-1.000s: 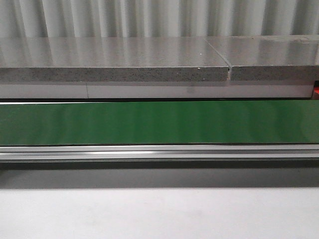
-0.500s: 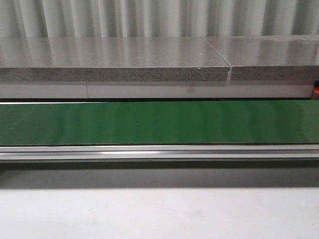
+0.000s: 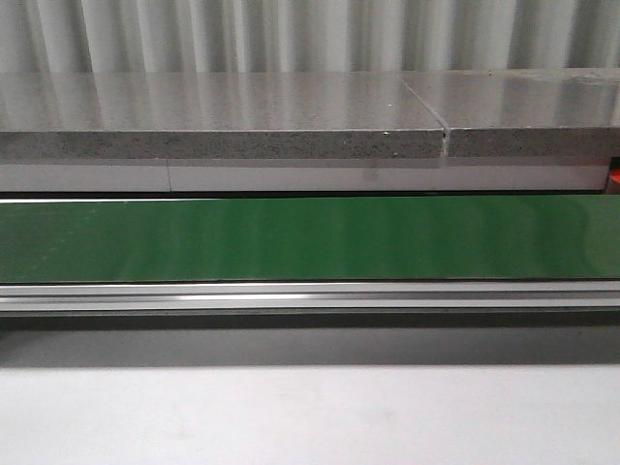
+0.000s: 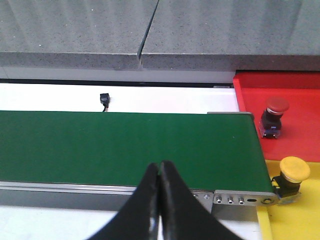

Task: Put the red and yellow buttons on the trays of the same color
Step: 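Grasp another red push-button from the cluster with the left gripper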

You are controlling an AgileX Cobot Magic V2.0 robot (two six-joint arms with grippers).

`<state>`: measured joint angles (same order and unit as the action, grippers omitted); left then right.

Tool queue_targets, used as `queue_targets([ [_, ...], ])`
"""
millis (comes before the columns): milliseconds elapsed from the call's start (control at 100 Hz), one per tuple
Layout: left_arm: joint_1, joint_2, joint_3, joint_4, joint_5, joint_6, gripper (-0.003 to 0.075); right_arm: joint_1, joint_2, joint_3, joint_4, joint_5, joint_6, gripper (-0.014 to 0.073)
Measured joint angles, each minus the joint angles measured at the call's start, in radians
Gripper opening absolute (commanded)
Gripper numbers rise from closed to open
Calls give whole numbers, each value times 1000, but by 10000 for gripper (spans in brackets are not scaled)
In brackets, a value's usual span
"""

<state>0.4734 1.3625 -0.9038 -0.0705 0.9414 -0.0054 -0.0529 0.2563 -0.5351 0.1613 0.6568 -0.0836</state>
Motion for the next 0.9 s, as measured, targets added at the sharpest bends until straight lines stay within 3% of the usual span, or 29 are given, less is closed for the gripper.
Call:
queue_targets([
  [650,2,195,-2,-2,-137,0,508,0,0,0,0,0,-2,-89],
  [770,2,216,-2,-2,-158,0,464,0,0,0,0,0,-2,-89],
  [900,2,216,-4,-4,-175,0,346,0,0,0,0,0,-2,-89],
])
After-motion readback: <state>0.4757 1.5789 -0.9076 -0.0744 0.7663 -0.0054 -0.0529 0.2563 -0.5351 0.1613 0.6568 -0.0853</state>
